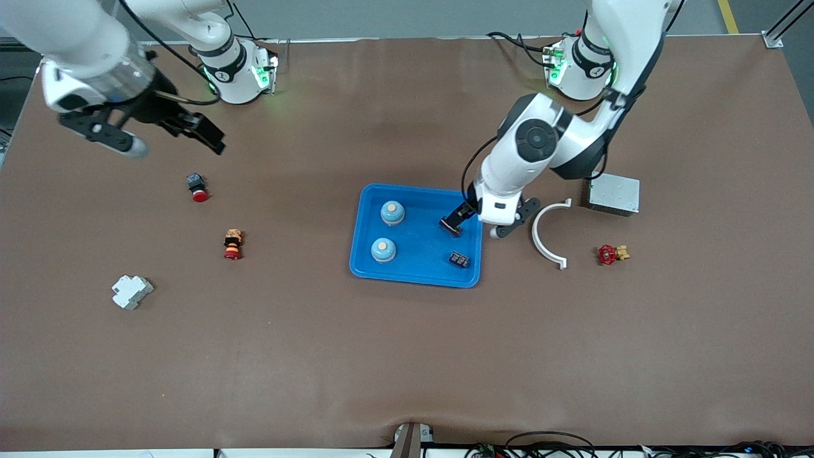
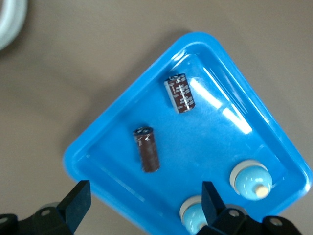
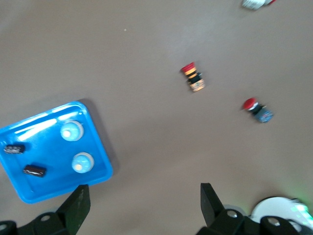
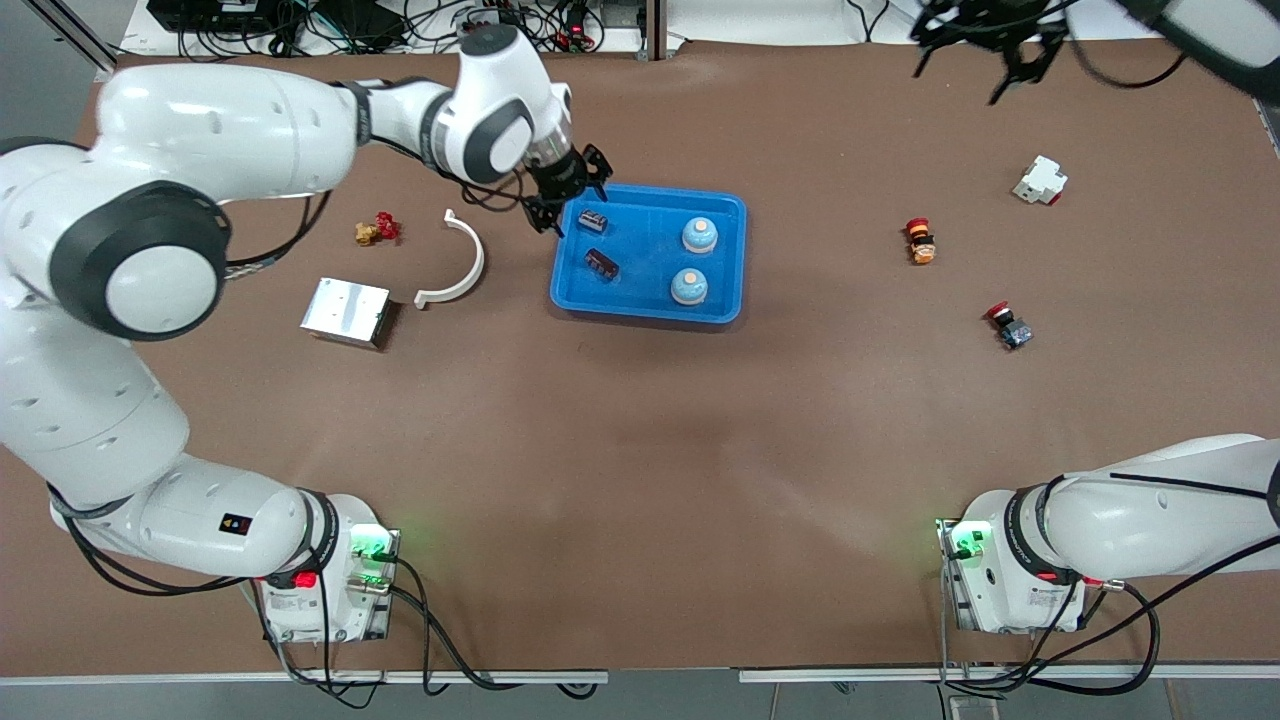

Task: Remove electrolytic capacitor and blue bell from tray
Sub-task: 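Grasp the capacitor with the left gripper while the right gripper reaches the bell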

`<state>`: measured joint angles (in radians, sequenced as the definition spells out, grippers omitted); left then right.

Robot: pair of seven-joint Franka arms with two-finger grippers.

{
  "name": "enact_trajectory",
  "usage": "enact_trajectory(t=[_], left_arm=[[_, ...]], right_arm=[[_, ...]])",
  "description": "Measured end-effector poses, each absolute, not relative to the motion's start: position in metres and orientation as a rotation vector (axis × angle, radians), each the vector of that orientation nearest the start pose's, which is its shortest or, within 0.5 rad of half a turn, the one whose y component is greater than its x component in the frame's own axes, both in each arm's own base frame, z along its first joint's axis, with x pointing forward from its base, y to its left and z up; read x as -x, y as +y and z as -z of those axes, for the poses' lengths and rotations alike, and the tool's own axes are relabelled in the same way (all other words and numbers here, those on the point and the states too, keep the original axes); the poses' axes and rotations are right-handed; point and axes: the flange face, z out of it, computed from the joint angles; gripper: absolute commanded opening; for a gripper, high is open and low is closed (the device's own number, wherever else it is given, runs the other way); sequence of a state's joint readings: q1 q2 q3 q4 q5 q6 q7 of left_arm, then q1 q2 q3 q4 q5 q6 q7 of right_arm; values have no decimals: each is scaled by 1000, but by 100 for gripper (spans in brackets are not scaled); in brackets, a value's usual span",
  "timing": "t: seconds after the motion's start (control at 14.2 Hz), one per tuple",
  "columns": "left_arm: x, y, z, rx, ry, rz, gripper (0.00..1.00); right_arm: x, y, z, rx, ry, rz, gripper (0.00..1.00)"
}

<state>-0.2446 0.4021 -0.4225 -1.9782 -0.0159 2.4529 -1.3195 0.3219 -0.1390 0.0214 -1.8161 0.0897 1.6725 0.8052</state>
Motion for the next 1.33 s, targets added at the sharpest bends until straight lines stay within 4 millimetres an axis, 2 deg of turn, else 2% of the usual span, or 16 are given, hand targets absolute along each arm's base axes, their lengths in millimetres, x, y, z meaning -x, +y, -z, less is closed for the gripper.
enact_trajectory(t=[0.14, 0.35, 0.56, 0.84, 1.12, 1.33], left_arm=[[-490, -386, -263, 3115, -1115, -127, 74], [-483, -391, -230, 3102, -1061, -161, 67], [-483, -392, -208, 3126, -1043, -146, 65], [-481, -393, -195, 3125, -1024, -157, 60], [-476, -399, -192, 3129, -1000, -161, 59], [-477, -399, -190, 3128, -1001, -163, 55]], right_arm=[[-474, 215, -568, 2957, 774, -59, 100], [-456, 258, -530, 2946, 800, -55, 100], [-443, 298, -486, 2915, 868, -40, 100], [-438, 345, -424, 2911, 930, -62, 100], [-430, 392, -362, 2872, 1010, -50, 100], [-419, 424, -321, 2871, 1042, -58, 100]])
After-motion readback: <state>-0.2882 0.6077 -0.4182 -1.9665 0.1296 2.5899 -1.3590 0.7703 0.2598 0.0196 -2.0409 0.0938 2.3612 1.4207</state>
